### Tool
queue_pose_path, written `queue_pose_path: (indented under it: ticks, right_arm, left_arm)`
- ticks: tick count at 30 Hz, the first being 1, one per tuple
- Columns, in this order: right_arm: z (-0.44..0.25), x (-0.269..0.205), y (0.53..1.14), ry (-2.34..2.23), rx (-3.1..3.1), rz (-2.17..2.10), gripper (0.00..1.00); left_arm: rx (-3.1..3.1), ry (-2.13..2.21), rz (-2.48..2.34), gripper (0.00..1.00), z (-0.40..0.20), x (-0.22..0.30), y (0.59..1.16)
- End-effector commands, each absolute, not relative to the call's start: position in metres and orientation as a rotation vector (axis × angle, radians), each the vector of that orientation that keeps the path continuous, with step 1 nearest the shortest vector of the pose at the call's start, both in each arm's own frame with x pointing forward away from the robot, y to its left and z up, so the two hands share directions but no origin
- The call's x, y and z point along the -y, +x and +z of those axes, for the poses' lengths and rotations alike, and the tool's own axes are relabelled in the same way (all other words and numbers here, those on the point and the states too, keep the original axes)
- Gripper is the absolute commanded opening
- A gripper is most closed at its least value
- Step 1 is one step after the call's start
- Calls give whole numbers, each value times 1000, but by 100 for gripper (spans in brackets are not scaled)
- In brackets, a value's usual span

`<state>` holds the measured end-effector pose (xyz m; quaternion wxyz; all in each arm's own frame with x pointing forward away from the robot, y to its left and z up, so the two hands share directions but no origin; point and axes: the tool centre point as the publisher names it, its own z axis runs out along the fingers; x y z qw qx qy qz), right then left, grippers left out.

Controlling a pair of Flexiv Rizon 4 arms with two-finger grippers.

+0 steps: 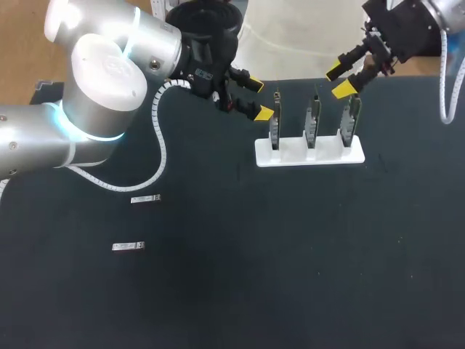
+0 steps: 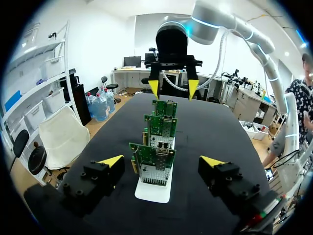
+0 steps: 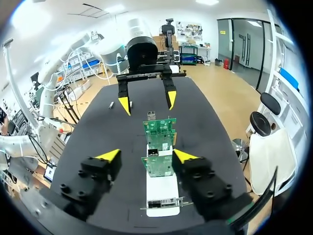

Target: Pick up the optical module with the left hand, and insert it into the network port with the right hand.

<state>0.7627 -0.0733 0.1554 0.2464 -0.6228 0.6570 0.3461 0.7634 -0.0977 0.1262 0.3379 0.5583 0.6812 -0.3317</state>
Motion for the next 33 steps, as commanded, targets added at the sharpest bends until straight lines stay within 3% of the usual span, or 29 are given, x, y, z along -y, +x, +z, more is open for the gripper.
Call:
queue_pose_path:
  ticks: [1,17,33]
  right_arm:
    - [155,73,761,-1697,-1792,939,100]
    - [155,73,761,-1697,-1792,939,100]
    - [155,73,761,-1697,-1792,939,100]
  left_arm:
    - [-1780,1459,-863,100,127,99,765]
    - [-1797,1479,-676,100,170,60,752]
    - [-2150,1545,-375,100,168,-54,697]
